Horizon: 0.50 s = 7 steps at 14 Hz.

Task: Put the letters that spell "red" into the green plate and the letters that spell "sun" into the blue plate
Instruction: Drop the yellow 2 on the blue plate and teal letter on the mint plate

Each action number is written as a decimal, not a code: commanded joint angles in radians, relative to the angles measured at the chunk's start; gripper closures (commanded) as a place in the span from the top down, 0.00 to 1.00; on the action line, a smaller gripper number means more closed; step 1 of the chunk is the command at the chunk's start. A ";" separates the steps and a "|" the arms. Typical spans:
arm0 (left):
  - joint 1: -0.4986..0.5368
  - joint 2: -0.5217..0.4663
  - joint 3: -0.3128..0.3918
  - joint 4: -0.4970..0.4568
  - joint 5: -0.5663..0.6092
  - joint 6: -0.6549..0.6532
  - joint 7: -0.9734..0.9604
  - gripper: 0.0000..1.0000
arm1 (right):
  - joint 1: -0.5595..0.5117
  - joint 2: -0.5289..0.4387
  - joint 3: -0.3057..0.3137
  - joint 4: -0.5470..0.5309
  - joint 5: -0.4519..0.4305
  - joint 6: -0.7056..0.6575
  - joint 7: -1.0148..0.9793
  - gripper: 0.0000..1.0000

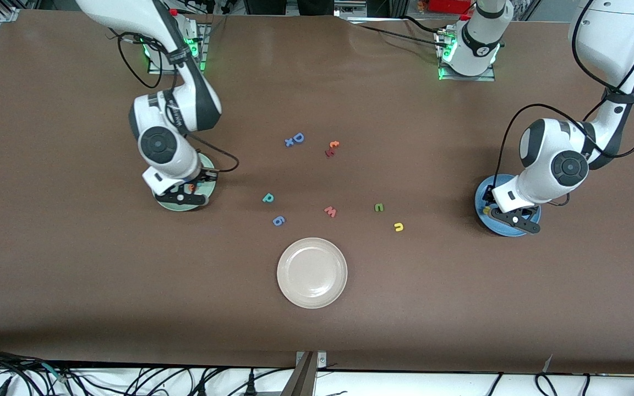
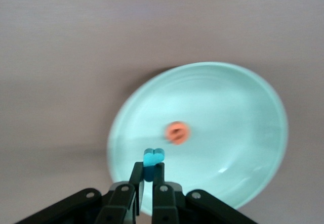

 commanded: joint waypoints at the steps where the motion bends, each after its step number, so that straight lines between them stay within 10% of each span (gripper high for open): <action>1: -0.036 -0.037 -0.022 0.003 -0.041 -0.024 -0.163 0.63 | 0.003 -0.024 -0.033 -0.062 0.016 0.010 -0.057 0.00; 5: -0.114 -0.032 -0.086 0.066 -0.108 -0.024 -0.499 0.63 | -0.003 -0.004 -0.040 -0.137 0.016 0.115 -0.057 0.00; 7: -0.157 -0.006 -0.112 0.103 -0.099 -0.024 -0.689 0.63 | -0.015 0.016 -0.040 -0.137 0.016 0.125 -0.057 0.31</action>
